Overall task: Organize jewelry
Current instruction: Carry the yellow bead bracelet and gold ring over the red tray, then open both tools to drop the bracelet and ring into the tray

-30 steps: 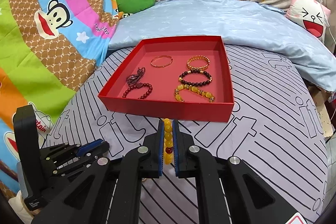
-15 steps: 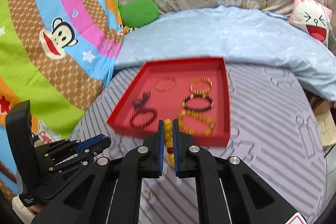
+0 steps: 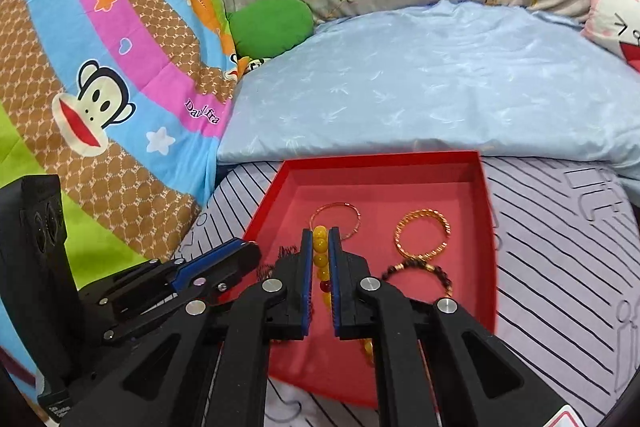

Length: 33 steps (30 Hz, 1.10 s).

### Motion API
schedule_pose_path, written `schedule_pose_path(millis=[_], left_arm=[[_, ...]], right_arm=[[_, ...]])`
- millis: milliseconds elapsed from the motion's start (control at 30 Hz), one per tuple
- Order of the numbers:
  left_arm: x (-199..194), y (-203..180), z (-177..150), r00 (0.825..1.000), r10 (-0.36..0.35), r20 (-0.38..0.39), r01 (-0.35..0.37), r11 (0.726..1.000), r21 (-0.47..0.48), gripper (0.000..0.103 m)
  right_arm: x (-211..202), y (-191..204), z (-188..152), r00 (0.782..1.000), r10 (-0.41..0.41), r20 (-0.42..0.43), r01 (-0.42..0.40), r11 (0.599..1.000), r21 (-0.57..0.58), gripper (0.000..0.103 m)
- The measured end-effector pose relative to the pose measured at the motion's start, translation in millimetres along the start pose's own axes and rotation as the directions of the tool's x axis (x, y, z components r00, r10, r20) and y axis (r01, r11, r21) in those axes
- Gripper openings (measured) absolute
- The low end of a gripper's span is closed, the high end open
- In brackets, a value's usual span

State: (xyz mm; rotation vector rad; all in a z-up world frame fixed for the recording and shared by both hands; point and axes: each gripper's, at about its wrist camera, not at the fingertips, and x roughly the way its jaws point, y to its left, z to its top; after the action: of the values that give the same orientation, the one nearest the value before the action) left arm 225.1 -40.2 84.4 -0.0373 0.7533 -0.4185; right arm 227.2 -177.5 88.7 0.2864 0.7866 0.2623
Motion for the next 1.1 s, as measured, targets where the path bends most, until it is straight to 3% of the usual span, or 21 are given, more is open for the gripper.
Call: schedule_pose_path(millis=[133,267,467,533,700,1100], left_arm=[[24.8,6.9,4.5,1.0,0.001,-0.031,-0.001,1.0,-0.015,0.009],[46.4,10.6,2.1,0.998,0.003,-0.07,-0.004,1.0,-0.018,0.009],[64.4,8.2,-5.2,0.995,0.019,-0.099,-0.019,1.0,0.005,0.01],[66.5,8.9,-6.2,0.995,0.029,-0.094,-0.028,1.0,0.008,0.011],[63.2,6.2,-9.7,0.995,0.072,-0.068,-0.07,0.997,0.03,0.028],[16.1,-2.6,-16.4,0.994,0.107,-0.005,-0.106,0.993,0.041,0.029]], right_arm=[[37.6,-12.7,2.3,0.997,0.03,-0.073,-0.026,0.998,0.056,0.007],[62.1,-26.7,-3.8,0.991,-0.026,-0.133,0.036,0.997,0.074,0.007],[70.8,-37.3,-11.1,0.985,-0.095,-0.146,0.104,0.993,0.057,0.008],[70.2,-36.6,-13.0,0.984,-0.115,-0.136,0.122,0.992,0.042,0.011],[58.0,-33.9,-15.4,0.983,-0.159,-0.088,0.16,0.987,0.008,0.023],[1.4,-13.8,-28.0,0.992,-0.128,-0.02,0.128,0.992,-0.017,0.023]])
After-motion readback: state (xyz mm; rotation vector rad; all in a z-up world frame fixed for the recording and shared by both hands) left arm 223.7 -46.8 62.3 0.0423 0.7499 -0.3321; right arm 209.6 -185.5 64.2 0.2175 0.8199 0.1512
